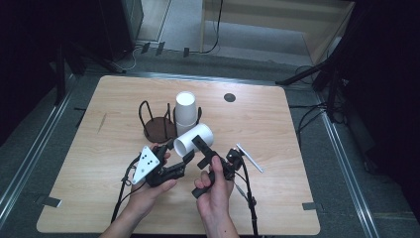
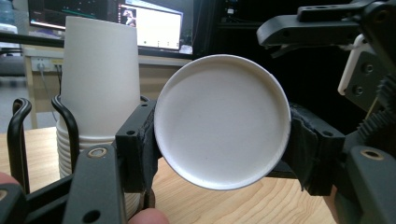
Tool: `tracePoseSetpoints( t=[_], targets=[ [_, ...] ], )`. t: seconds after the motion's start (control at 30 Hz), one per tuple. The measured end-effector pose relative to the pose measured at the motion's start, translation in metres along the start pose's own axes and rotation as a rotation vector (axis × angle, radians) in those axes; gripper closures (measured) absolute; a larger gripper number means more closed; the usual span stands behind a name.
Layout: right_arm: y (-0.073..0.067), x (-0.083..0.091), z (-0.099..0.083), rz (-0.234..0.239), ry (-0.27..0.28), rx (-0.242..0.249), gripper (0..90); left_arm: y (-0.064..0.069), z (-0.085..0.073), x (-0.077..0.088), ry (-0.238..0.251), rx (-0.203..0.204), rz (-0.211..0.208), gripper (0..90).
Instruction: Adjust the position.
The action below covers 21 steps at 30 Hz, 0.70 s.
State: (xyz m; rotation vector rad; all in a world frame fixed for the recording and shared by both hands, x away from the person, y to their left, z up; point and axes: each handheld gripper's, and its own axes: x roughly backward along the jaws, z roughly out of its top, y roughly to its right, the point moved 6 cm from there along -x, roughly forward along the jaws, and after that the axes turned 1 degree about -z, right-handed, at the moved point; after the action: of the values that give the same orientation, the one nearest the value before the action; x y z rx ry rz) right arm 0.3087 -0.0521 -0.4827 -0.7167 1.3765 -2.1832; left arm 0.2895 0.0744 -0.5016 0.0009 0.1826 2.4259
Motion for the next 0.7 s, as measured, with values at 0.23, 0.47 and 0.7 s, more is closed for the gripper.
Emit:
tracePoseSetpoints(
  t=[0.23, 0.47, 0.7],
  targets=[
    [0.0024, -0.0025, 0.0025, 0.006, 0.002, -0.073, 0.0, 0.0022, 0.0, -0.0002, 0.003, -0.001, -0.007, 34.8],
    [0.0064, -0.0055, 0.0024, 0.004, -0.014, -0.136, 0.0, 0.005, -0.0007, -0.0006, 0.002, -0.005, -0.016, 34.8],
    [0.0102, -0.01, 0.0025, 0.011, -0.016, -0.193, 0.0, 0.0066, -0.0021, -0.0008, -0.003, -0.009, -0.02, 34.8]
  ],
)
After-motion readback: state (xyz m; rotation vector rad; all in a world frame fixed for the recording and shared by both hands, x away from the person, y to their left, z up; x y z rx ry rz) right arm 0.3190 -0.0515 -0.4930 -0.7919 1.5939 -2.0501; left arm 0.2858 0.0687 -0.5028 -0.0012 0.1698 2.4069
